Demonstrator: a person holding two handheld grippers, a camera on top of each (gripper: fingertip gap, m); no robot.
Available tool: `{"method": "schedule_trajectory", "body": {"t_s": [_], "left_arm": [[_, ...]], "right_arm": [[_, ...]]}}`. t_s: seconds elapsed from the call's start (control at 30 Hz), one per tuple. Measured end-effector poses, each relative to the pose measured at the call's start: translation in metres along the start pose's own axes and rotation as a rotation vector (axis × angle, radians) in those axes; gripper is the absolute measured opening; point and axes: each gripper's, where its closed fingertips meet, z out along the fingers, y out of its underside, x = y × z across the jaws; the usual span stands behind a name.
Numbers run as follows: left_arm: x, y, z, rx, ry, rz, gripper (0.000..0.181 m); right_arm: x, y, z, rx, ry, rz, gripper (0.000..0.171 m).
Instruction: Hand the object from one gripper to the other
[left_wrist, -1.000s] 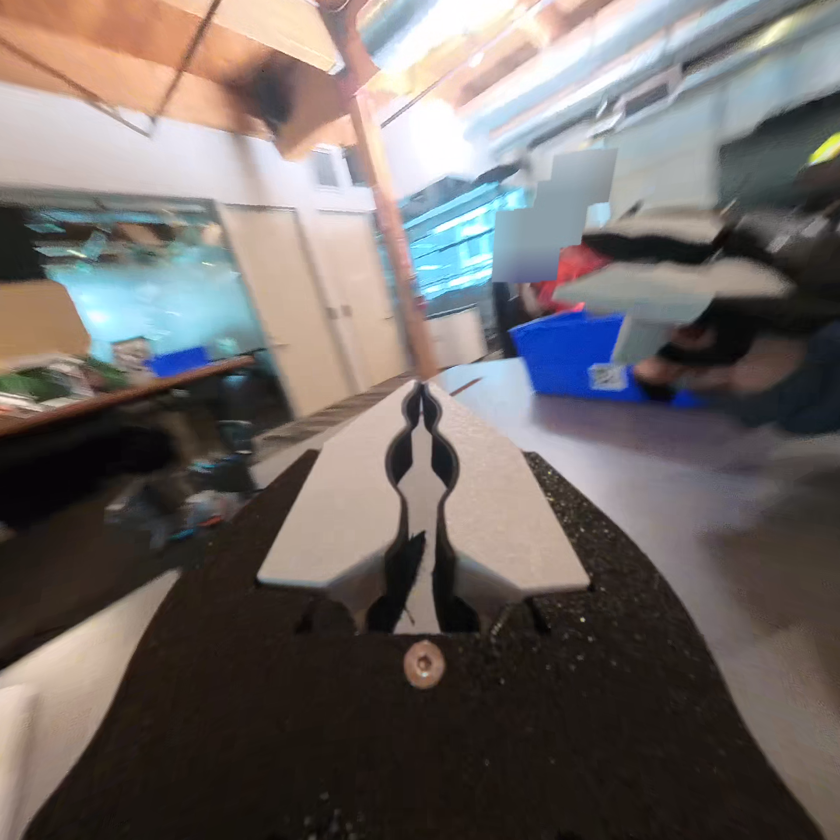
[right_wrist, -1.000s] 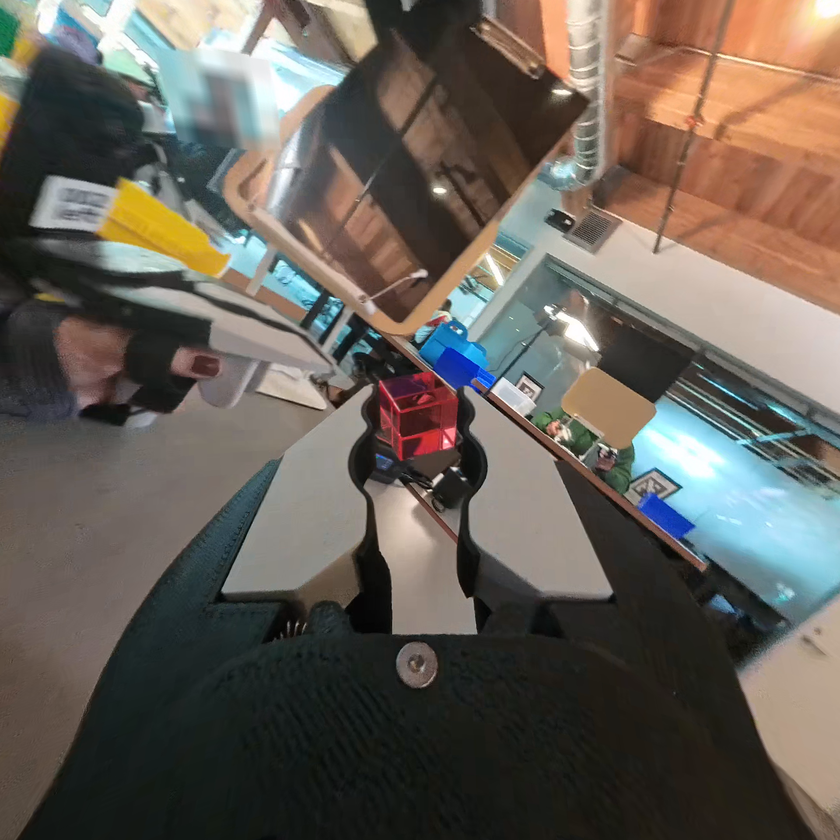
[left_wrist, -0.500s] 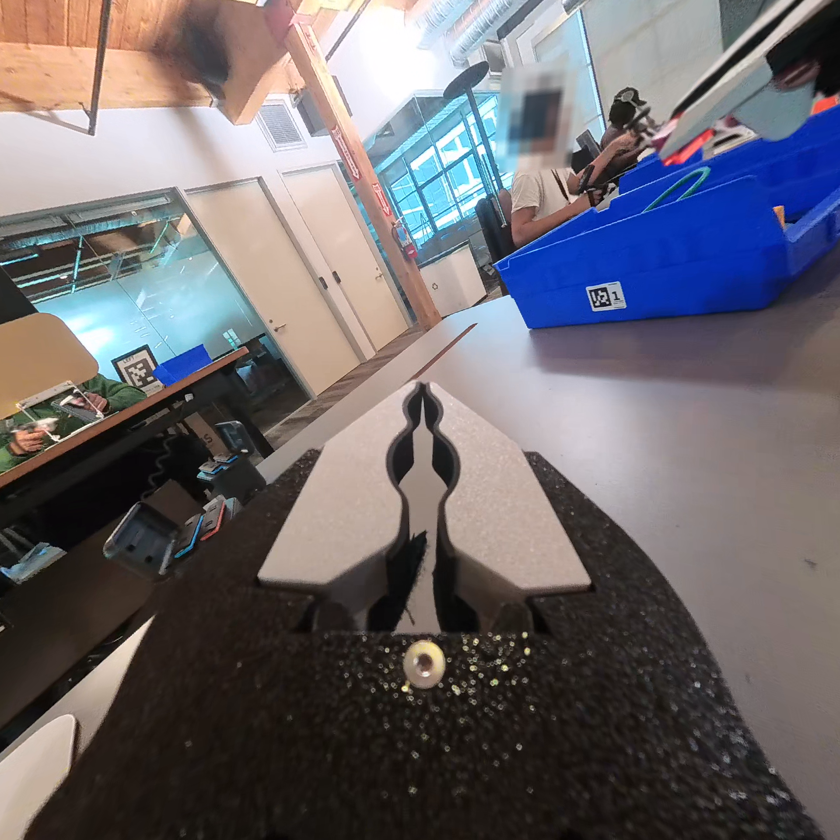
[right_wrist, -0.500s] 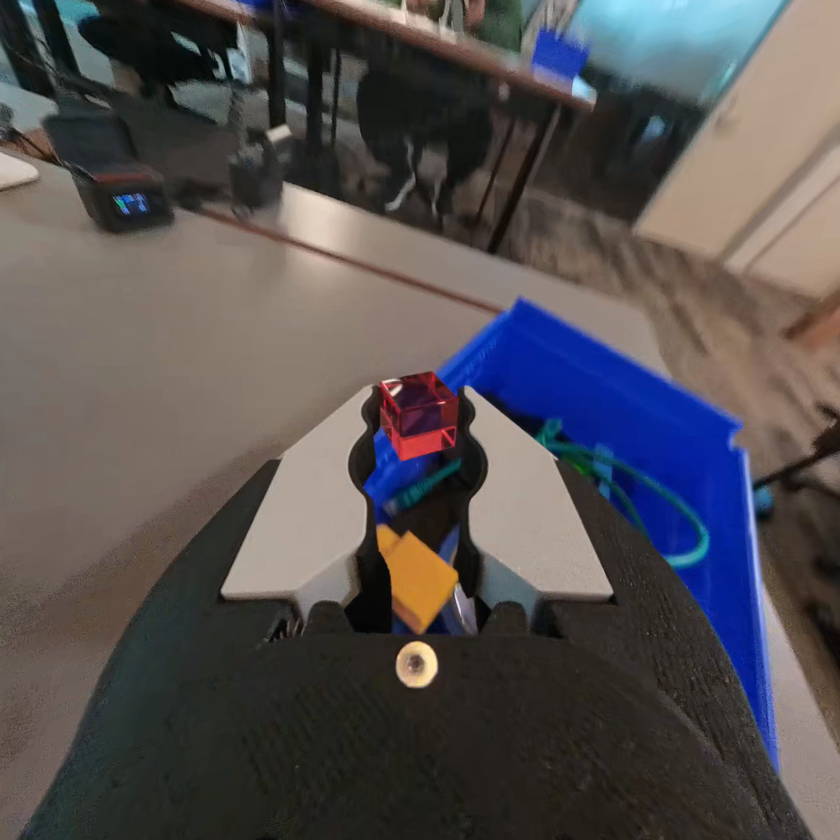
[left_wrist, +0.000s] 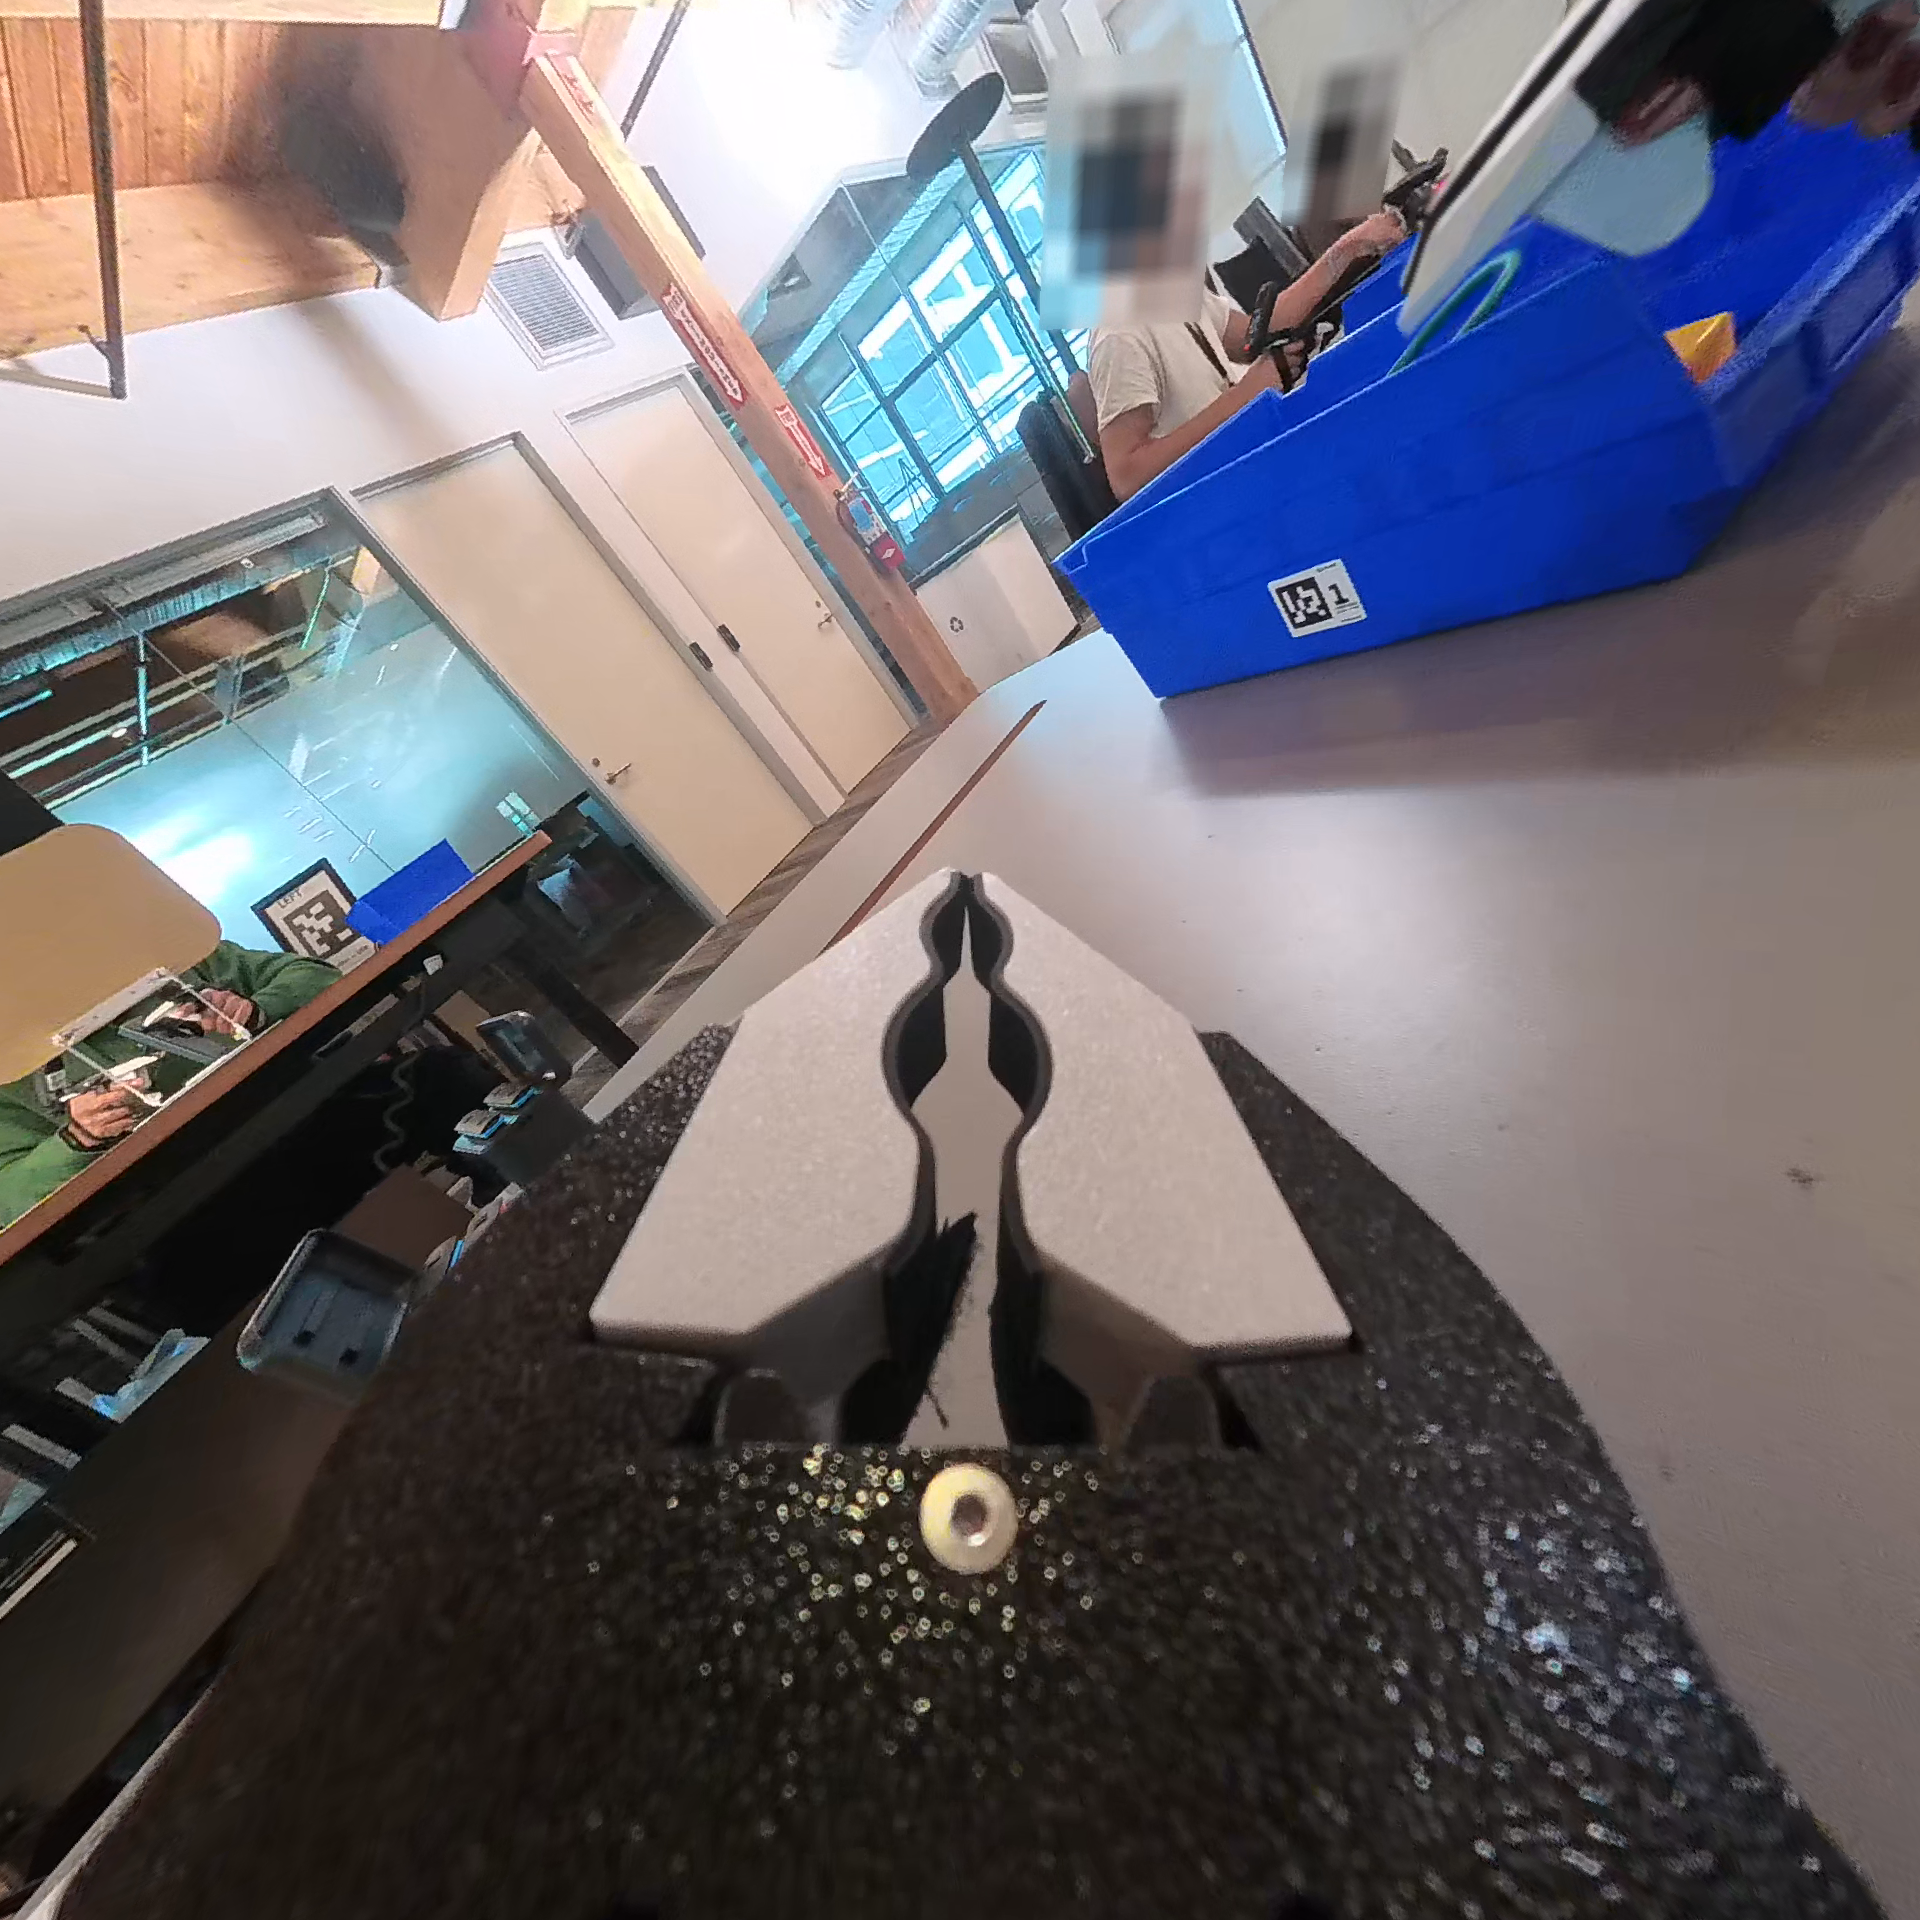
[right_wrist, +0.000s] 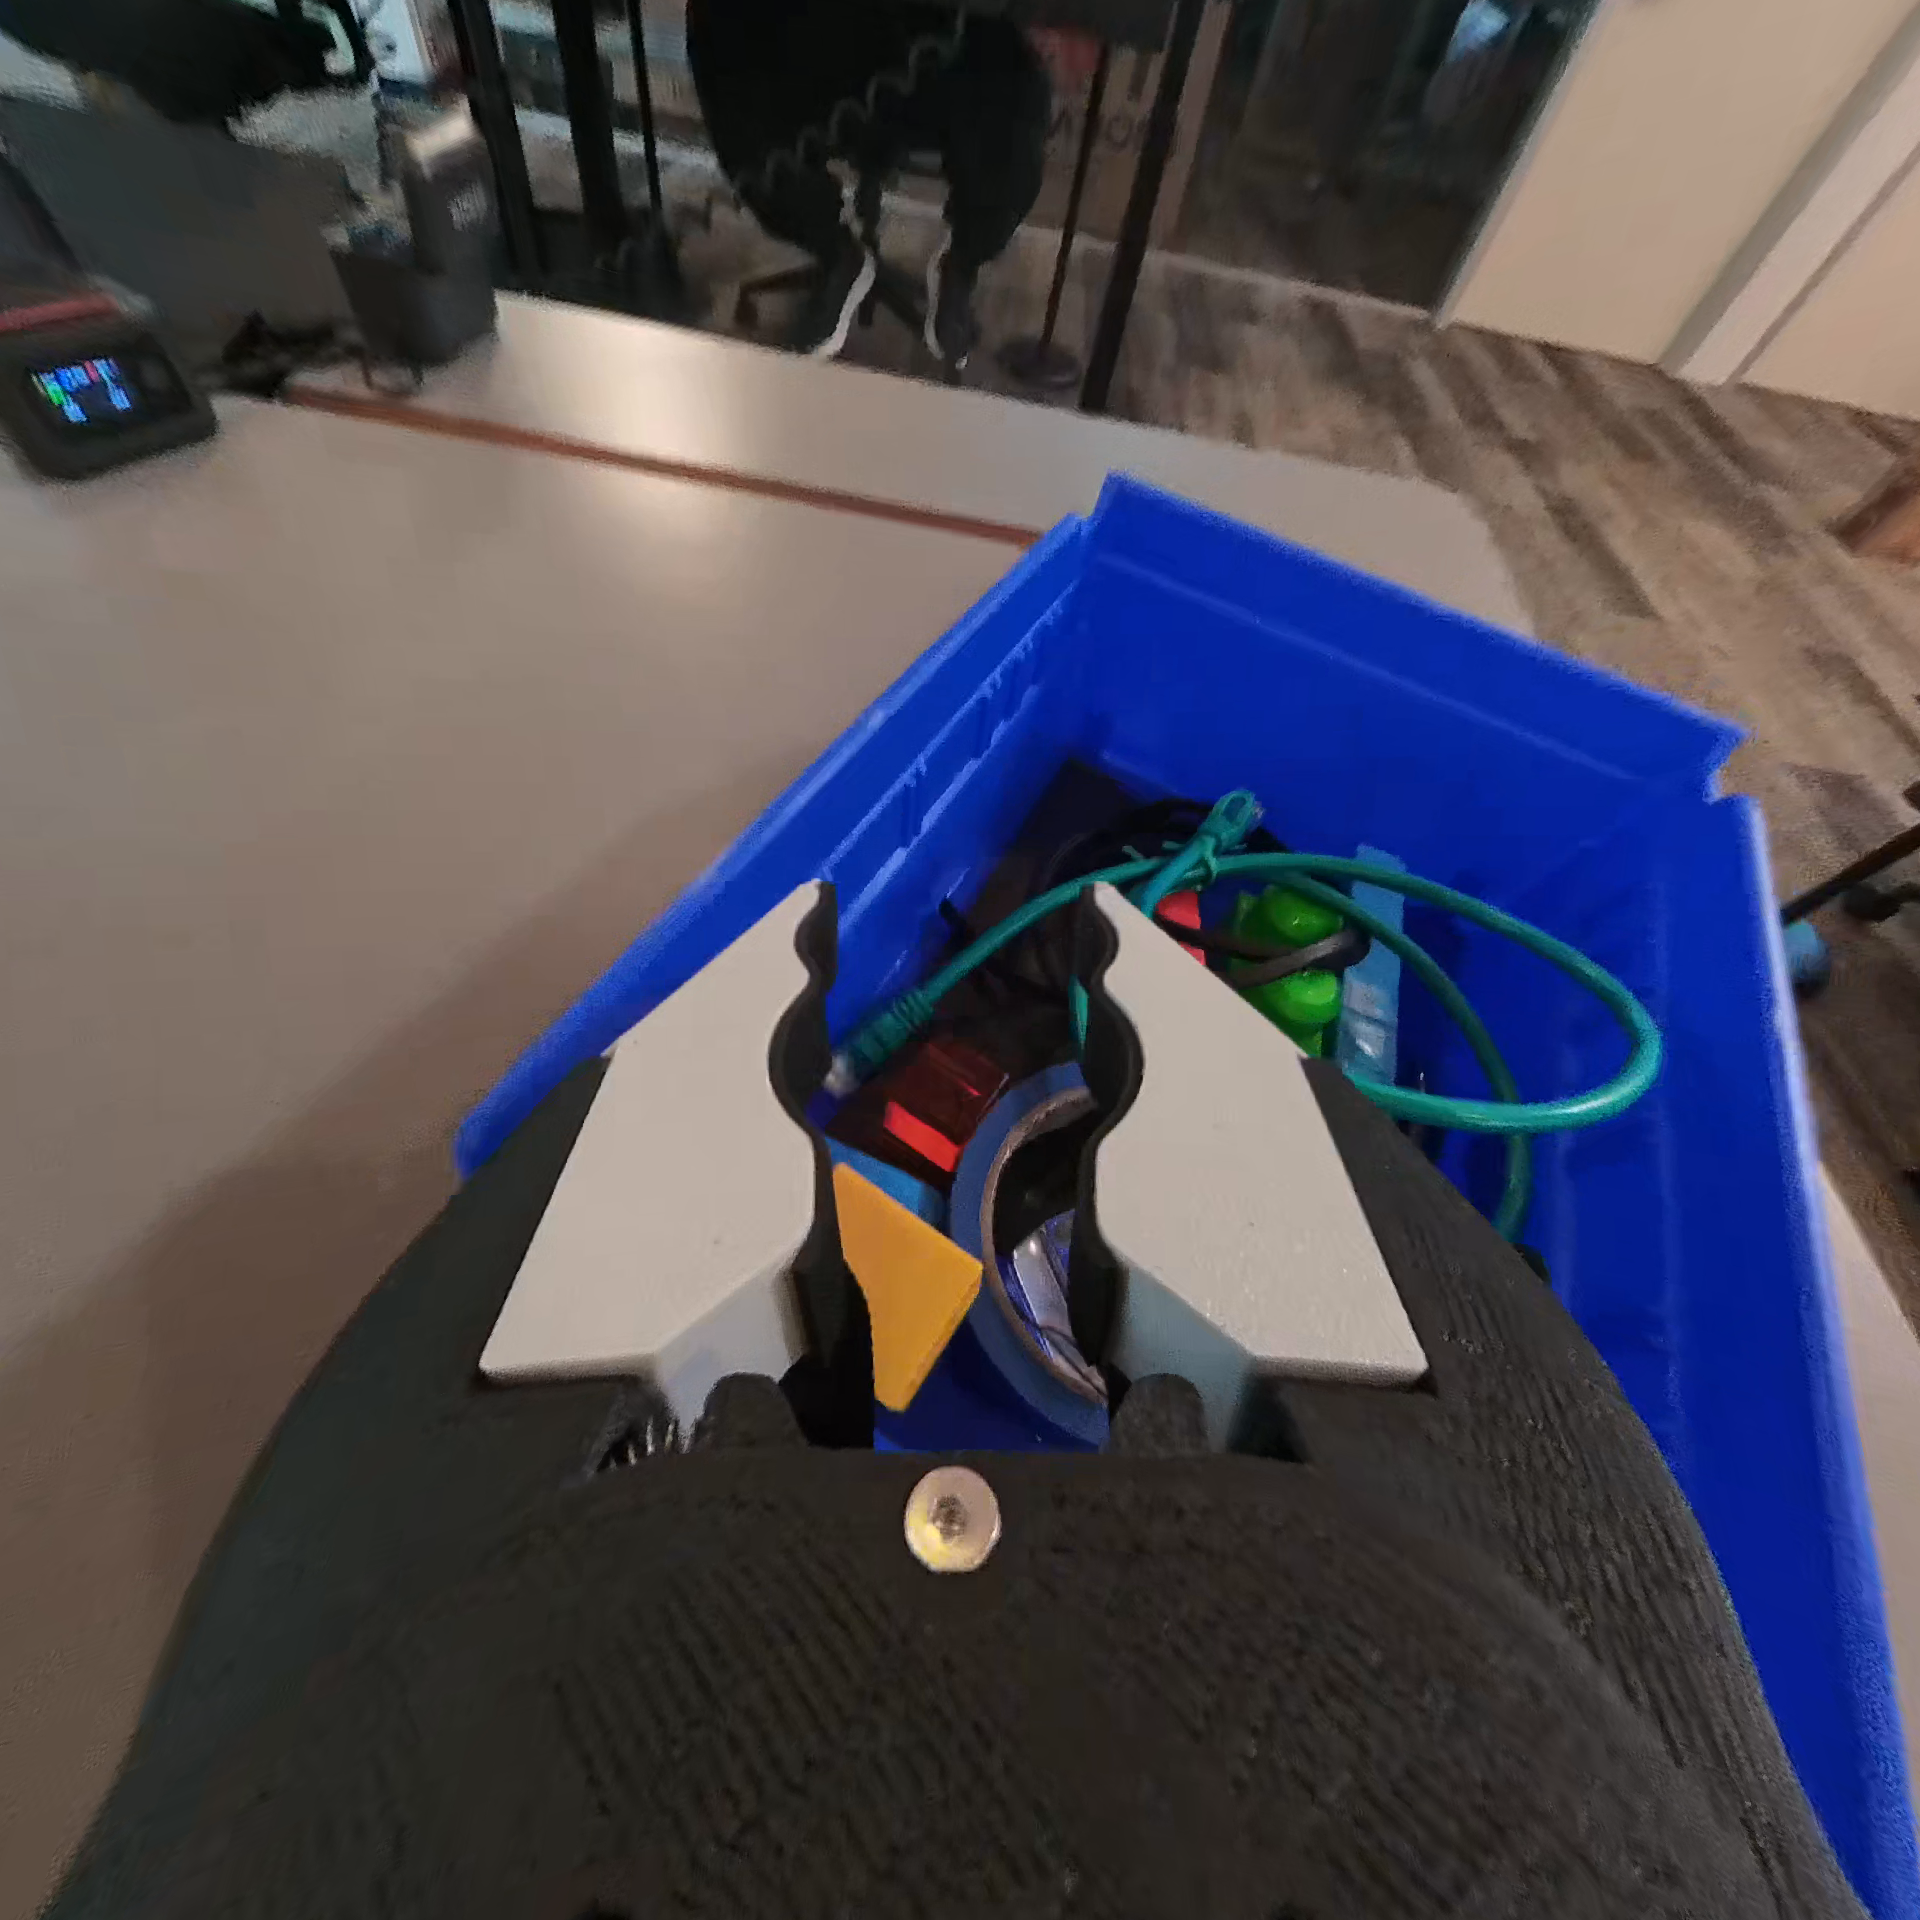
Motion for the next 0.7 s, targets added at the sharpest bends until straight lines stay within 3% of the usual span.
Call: {"method": "schedule_trajectory", "body": {"t_s": [0.1,0.27,0.37,0.5,0.7], "left_arm": [[-0.002,0.000,0.001,0.002,-0.006,-0.018,0.000],[-0.008,0.000,-0.001,0.010,-0.026,-0.057,0.000],[-0.012,0.001,-0.003,0.014,-0.040,-0.078,0.000],[-0.019,0.002,-0.006,0.019,-0.065,-0.110,0.000],[-0.024,0.005,-0.006,0.022,-0.076,-0.167,0.000]], "right_arm": [[-0.024,-0.044,-0.013,0.195,-0.013,-0.007,0.043],[-0.121,-0.101,-0.005,0.526,-0.111,-0.096,0.030],[-0.172,-0.106,0.027,0.649,-0.096,-0.111,0.021],[-0.223,-0.106,0.075,0.688,-0.109,-0.144,0.015],[-0.279,-0.089,0.090,0.724,-0.258,-0.341,0.014]]}}
